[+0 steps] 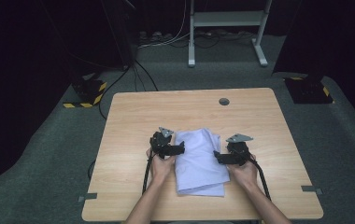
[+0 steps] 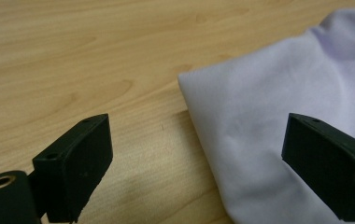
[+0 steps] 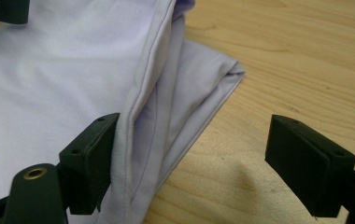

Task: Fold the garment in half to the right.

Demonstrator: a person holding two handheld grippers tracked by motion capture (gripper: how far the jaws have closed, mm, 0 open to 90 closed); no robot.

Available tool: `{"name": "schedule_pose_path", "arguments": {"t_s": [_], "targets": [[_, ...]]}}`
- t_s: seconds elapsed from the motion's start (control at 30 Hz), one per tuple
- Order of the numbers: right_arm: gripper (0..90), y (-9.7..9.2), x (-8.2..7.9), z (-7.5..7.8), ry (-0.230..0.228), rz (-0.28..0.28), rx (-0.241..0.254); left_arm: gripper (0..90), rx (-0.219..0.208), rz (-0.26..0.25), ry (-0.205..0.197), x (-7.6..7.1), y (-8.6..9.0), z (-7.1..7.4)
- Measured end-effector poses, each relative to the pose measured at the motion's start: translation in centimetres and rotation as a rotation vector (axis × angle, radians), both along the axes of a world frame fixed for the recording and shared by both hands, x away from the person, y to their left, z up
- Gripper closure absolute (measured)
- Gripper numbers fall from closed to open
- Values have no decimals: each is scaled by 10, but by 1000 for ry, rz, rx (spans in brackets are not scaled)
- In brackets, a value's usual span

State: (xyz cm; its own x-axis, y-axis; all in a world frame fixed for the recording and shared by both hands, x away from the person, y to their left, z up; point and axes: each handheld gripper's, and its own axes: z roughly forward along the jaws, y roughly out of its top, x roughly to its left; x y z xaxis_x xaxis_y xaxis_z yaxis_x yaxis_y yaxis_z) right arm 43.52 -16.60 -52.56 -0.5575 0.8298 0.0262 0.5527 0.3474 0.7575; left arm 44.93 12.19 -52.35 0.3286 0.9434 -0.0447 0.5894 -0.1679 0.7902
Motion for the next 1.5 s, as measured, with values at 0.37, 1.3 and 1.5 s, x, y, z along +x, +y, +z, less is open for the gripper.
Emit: {"name": "schedule_pose_path", "arguments": {"t_s": [0.37,1.3,1.5], "targets": [[205,35,21,5,-21,4,16,81,17,-29,59,19,-19,-9],[206,3,41,-2,24,-101,29,80,-21,14,66,27,-3,-3],[211,9,45,7,-2,-104,72,83,2,-7,54,30,-15,-5]]}}
